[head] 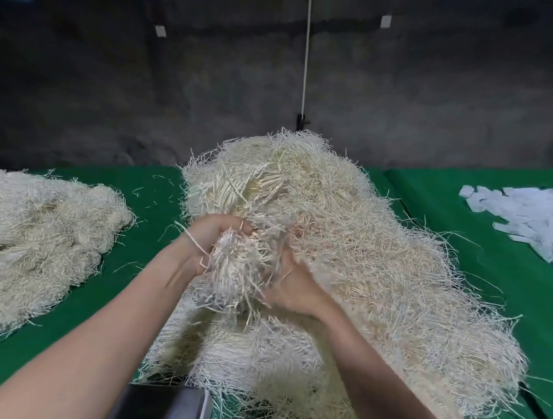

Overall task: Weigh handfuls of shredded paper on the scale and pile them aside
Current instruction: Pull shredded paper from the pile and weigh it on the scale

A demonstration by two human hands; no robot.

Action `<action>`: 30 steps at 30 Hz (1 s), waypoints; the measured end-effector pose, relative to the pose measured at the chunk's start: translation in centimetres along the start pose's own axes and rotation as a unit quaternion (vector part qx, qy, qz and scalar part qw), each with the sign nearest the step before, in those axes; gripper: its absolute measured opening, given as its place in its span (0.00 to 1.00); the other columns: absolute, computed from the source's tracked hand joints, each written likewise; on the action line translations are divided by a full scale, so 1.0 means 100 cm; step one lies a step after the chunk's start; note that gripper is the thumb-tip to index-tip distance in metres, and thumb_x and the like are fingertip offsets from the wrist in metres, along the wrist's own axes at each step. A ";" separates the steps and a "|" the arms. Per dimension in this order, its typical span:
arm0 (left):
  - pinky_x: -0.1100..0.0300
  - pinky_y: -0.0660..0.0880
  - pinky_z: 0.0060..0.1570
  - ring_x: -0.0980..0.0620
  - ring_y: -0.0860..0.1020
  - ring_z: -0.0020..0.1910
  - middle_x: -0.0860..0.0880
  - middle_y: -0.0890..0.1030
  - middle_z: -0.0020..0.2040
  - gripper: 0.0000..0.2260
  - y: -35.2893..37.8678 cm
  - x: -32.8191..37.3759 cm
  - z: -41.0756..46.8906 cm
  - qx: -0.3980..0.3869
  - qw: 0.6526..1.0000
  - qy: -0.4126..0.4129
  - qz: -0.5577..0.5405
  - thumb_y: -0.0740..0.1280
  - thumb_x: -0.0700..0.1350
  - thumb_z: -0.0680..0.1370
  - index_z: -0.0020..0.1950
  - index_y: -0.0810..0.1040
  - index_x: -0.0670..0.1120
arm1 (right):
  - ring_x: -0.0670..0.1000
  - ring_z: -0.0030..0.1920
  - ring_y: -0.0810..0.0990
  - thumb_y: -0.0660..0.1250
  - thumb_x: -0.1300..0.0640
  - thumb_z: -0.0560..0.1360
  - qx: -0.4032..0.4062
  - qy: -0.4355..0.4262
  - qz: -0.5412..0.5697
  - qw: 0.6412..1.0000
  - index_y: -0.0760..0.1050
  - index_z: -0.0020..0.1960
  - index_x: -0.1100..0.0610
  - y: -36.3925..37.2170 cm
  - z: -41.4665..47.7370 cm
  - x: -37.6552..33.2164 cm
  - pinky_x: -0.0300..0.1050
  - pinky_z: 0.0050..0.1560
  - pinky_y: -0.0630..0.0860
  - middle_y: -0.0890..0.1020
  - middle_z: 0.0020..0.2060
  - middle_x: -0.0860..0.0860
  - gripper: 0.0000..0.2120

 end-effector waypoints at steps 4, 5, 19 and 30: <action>0.52 0.64 0.64 0.50 0.70 0.61 0.48 0.73 0.65 0.03 -0.005 0.008 0.004 0.005 0.993 0.069 0.098 0.64 0.40 0.74 0.42 0.77 0.45 | 0.54 0.54 0.79 0.66 0.59 0.76 0.082 0.084 -0.112 0.987 0.70 0.68 0.55 0.003 0.006 0.051 0.46 0.58 0.76 0.78 0.60 0.52 0.20; 0.53 0.65 0.65 0.51 0.69 0.62 0.49 0.71 0.67 0.06 -0.001 0.003 0.006 -0.027 0.984 0.063 0.164 0.66 0.41 0.75 0.51 0.77 0.44 | 0.53 0.49 0.81 0.66 0.61 0.76 0.120 0.094 -0.085 0.985 0.73 0.64 0.54 -0.007 0.006 0.058 0.44 0.49 0.80 0.78 0.59 0.53 0.17; 0.63 0.69 0.38 0.55 0.70 0.31 0.54 0.69 0.27 0.20 -0.042 0.027 0.025 0.245 0.648 0.250 0.676 0.50 0.31 0.67 0.41 0.77 0.48 | 0.45 0.38 0.74 0.60 0.65 0.77 0.253 0.182 -0.272 0.910 0.70 0.62 0.54 -0.058 -0.047 0.124 0.35 0.34 0.68 0.78 0.45 0.46 0.15; 0.63 0.77 0.36 0.51 0.80 0.40 0.45 0.80 0.43 0.07 -0.009 0.027 0.021 0.097 0.926 0.161 0.327 0.72 0.39 0.71 0.47 0.78 0.43 | 0.46 0.73 0.36 0.77 0.44 0.60 0.123 0.048 -0.122 0.984 0.31 0.71 0.36 -0.056 -0.008 -0.004 0.56 0.74 0.38 0.40 0.71 0.37 0.61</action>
Point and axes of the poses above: each hand's wrist, its own z-axis towards the middle knuckle, its own y-axis out of the palm, x = y × z, the point moved 7 cm from there along z, towards the middle knuckle
